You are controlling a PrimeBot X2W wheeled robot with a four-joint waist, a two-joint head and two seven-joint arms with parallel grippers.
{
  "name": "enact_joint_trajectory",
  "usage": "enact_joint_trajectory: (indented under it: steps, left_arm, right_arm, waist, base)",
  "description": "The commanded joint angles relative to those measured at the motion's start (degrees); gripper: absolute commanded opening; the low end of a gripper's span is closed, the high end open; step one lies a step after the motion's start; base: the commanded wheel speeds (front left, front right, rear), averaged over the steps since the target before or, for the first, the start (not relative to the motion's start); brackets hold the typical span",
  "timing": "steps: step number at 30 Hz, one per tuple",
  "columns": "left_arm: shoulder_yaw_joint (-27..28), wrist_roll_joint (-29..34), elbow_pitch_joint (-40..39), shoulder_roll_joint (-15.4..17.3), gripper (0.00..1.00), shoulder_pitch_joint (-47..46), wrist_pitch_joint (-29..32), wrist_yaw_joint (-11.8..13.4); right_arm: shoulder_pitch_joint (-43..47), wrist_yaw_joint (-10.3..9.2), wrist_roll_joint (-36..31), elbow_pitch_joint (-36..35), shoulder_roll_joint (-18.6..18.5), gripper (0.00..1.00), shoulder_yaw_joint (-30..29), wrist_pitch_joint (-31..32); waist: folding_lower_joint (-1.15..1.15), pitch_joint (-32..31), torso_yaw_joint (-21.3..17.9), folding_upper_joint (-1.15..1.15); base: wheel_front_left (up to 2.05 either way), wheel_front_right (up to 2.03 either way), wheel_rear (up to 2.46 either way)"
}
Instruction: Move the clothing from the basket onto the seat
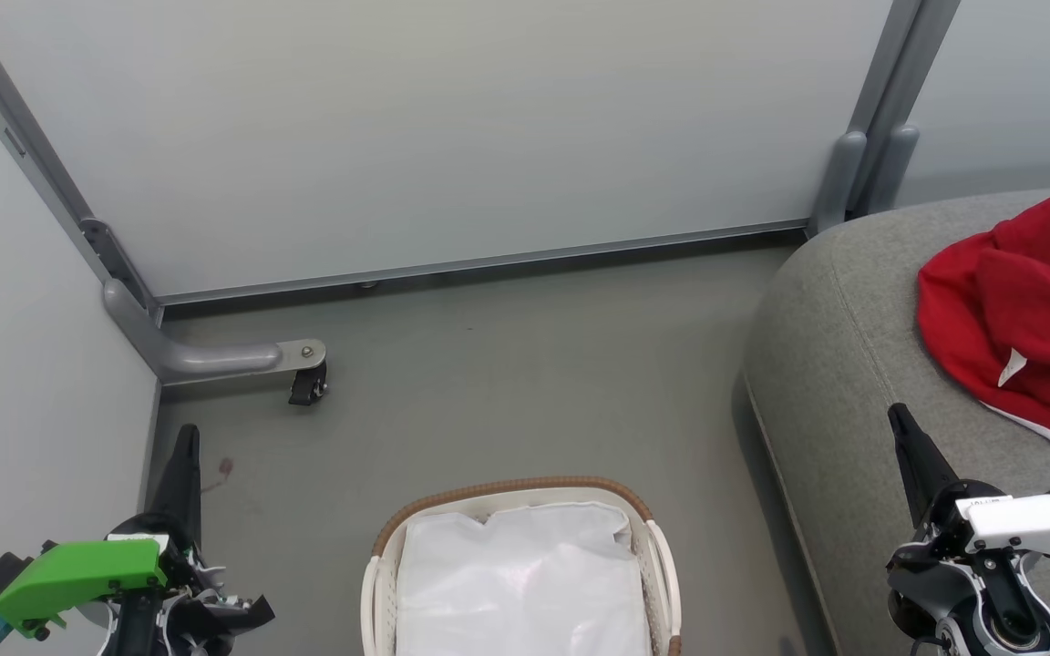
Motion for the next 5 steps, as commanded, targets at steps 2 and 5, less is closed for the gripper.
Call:
enact_joint_trajectory:
  steps: [2, 5]
  left_arm:
    - [0.1, -0.2, -0.1, 0.3, 0.00, -0.5, 0.2, -0.3]
    - [0.1, -0.2, -0.1, 0.3, 0.00, -0.5, 0.2, -0.3]
  right_arm:
    - [0.6, -0.04, 0.2, -0.2, -0.4, 0.00, -0.1, 0.2]
    - [0.6, -0.04, 0.2, -0.2, -0.4, 0.00, -0.1, 0.2]
  waist:
    - [0.00, 0.0, 0.0, 0.00]
    - [0.00, 0.0, 0.0, 0.00]
  base:
    - [0.00, 0.00, 0.00]
    - [0.00, 0.00, 0.00]
